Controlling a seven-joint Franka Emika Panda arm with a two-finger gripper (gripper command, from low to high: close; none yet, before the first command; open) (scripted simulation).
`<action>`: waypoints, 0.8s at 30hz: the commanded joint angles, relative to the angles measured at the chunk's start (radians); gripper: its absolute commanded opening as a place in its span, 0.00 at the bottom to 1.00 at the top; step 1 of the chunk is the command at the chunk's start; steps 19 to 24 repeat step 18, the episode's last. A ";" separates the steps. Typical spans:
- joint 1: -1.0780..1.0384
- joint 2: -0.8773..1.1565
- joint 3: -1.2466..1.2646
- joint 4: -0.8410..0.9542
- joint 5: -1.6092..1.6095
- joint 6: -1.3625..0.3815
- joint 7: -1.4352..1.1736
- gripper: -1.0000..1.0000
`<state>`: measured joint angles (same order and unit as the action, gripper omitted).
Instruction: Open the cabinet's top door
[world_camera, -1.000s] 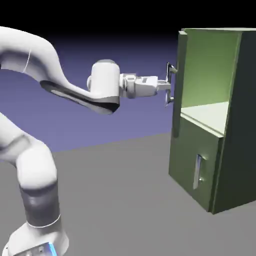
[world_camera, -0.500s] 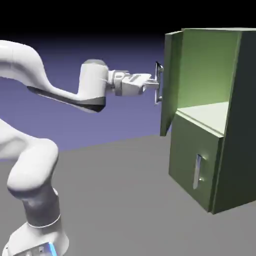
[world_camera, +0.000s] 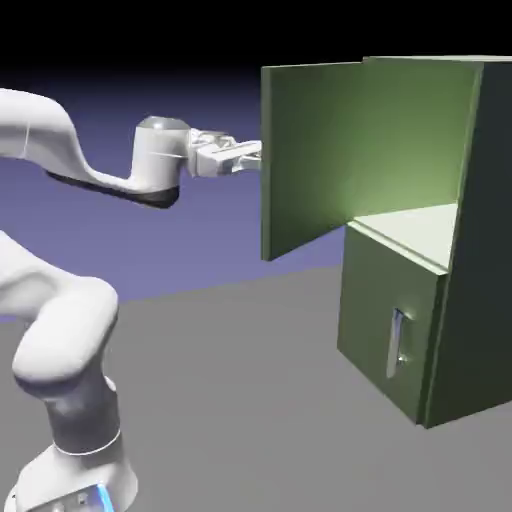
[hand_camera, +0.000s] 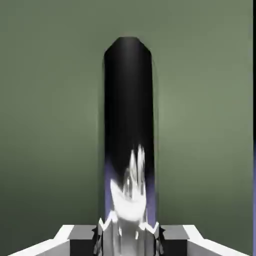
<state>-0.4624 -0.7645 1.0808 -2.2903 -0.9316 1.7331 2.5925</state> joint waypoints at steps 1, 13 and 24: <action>-0.028 0.007 0.037 0.031 0.020 -0.041 -0.003 0.00; -0.450 -0.043 0.420 0.431 0.217 -0.418 -0.083 0.00; -0.579 -0.098 0.497 0.566 0.268 -0.515 -0.125 1.00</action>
